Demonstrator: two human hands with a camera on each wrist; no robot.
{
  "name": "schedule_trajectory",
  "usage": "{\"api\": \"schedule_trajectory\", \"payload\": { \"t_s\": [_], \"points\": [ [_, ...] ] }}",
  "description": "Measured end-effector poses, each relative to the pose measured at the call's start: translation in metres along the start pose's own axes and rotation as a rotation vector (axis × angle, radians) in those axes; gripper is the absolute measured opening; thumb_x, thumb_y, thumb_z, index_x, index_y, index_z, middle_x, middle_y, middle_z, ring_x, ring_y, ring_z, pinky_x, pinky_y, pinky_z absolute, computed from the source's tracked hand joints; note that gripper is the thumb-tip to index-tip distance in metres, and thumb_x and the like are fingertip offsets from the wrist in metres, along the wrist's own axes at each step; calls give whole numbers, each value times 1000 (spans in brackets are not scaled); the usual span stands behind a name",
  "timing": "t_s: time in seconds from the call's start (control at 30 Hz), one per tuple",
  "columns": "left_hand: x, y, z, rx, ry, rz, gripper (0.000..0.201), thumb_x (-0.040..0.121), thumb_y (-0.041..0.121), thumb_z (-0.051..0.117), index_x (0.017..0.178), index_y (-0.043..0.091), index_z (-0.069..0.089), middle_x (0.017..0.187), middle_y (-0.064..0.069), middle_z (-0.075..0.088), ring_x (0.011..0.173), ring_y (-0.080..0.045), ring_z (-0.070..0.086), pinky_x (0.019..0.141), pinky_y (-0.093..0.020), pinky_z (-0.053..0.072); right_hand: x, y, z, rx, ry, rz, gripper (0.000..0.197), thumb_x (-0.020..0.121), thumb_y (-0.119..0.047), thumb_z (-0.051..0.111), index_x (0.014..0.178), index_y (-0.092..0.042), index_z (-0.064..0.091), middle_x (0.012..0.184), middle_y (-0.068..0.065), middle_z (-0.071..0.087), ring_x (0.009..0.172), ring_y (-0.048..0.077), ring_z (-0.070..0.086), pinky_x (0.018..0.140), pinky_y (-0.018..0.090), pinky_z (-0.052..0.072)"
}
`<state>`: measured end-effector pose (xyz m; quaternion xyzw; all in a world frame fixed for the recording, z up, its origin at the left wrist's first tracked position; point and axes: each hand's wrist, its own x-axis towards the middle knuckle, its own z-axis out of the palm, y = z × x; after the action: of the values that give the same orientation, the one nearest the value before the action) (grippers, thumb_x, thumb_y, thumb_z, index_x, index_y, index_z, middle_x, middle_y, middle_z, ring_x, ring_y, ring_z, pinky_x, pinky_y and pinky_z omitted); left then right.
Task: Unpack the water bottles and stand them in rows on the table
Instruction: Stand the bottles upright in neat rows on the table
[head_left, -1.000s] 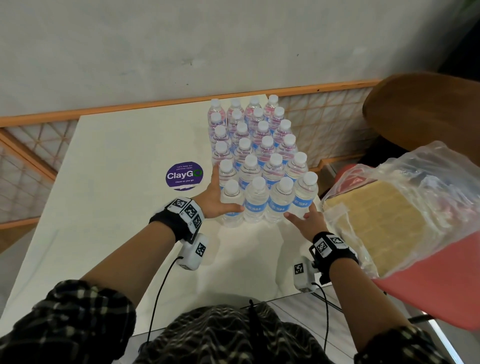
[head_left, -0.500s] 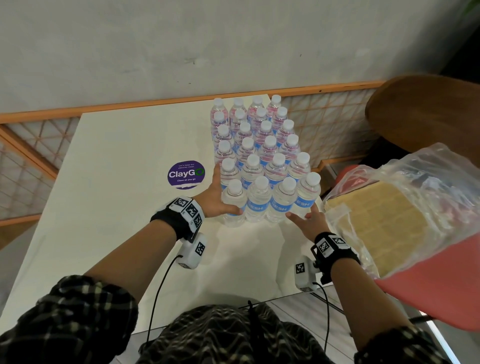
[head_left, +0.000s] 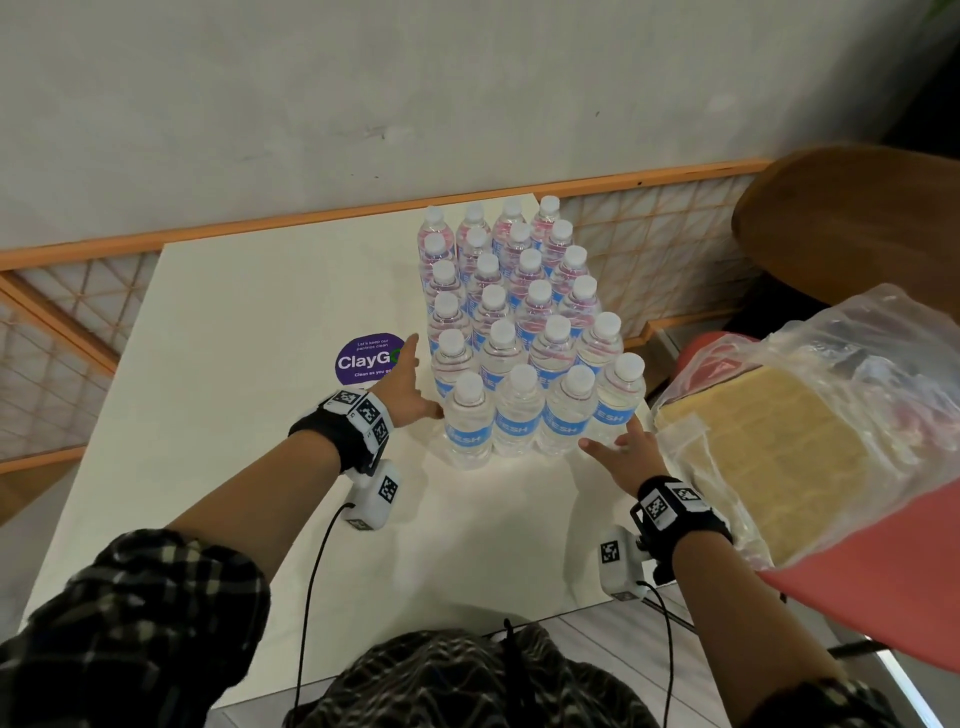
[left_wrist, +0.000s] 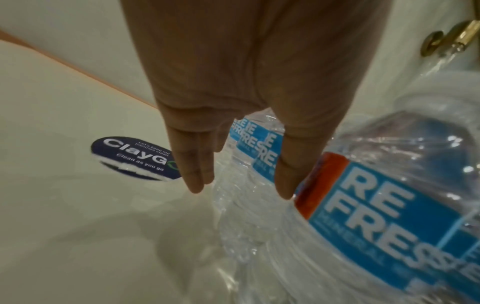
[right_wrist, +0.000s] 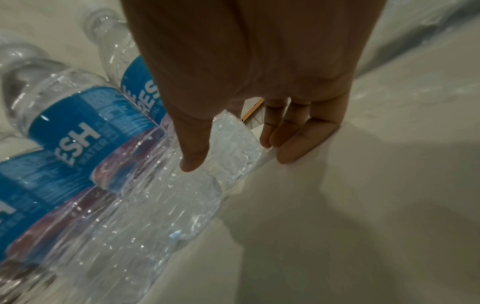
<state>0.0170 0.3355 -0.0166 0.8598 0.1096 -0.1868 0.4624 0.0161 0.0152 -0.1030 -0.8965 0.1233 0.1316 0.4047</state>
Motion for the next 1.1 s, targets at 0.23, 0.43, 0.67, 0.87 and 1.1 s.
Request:
{"api": "schedule_trajectory", "payload": {
  "t_s": [0.23,0.43,0.67,0.87,1.1],
  "points": [
    [12,22,3,94,-30,132,145,45,42,82,148,9,-16,155,-12,18,141,-27,28,114,-47,29,12,4,-2,-15,-72,31,77,79,-53,64,143,-31,28,119,12,53,95,23,56,93,46,49],
    [22,17,8,61,-7,155,140,38,57,68,147,13,-7,147,-13,32,132,-26,41,109,-38,34,17,6,-2,-28,-94,40,71,79,-53,63,139,-29,33,113,11,54,92,25,58,88,50,53],
    [25,16,5,85,-26,175,142,40,57,70,148,11,-10,152,-13,24,137,-28,36,113,-49,30,17,6,-3,-14,-104,42,70,76,-56,65,134,-29,38,106,14,55,88,27,59,85,50,54],
    [20,2,4,275,-29,6,130,61,14,83,150,17,-11,152,-13,27,130,-31,44,105,-48,41,15,6,-3,-11,-99,36,76,74,-55,67,138,-29,34,109,15,56,85,25,59,85,49,54],
    [6,-23,23,547,-275,-173,102,61,57,80,144,19,34,141,0,43,129,-22,45,109,-37,38,15,4,0,-42,-68,52,77,75,-58,65,139,-28,34,113,10,55,92,28,61,90,47,51]
  ]
}}
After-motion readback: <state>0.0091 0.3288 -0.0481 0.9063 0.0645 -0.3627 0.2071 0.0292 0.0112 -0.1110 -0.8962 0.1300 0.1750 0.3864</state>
